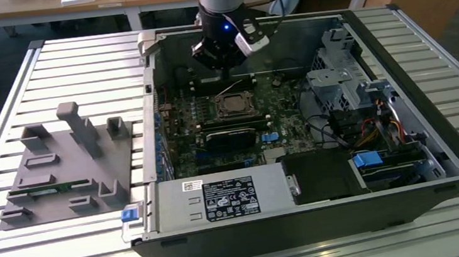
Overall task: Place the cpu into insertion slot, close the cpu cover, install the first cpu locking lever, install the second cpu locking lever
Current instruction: 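Install the first cpu locking lever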
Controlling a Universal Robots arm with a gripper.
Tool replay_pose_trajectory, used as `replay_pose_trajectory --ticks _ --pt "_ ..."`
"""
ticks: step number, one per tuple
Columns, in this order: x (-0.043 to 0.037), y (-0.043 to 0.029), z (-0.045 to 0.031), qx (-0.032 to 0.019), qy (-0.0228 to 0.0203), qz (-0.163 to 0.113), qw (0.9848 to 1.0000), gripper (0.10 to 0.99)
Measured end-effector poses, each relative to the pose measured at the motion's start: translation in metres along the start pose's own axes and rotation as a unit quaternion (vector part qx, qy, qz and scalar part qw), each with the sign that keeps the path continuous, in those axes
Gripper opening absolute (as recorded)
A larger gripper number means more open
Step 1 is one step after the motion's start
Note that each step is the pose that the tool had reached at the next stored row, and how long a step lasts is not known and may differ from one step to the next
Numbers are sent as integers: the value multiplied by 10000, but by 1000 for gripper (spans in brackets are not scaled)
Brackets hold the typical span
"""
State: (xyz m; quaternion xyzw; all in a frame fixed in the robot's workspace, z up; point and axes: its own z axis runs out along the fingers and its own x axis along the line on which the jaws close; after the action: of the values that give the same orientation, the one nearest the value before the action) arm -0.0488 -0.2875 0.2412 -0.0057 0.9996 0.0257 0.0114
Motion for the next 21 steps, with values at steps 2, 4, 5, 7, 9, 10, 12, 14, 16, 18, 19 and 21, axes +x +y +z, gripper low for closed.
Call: replay_pose_trajectory --ticks 2,4,5,7,9,10,12,14,16,18,19,21 --pt "-1 0 28 0 0 -3 10000 122" --pt "-5 2 45 1 0 -5 10000 122" --pt "-10 2 52 1 1 -6 10000 122" --pt "-15 1 61 0 1 -30 10000 122" --pt "-24 1 71 -1 4 -82 10000 122" --pt "-34 1 81 -2 5 -87 10000 122" --pt "-49 4 102 -1 5 -87 10000 122" --pt "-60 10 121 -1 5 -87 10000 122" --pt "-71 22 136 -2 4 -87 10000 122" --pt "-81 35 144 -1 4 -87 10000 122" --pt "-84 40 149 -1 4 -87 10000 122" --pt "-90 42 159 -2 4 -87 10000 122"
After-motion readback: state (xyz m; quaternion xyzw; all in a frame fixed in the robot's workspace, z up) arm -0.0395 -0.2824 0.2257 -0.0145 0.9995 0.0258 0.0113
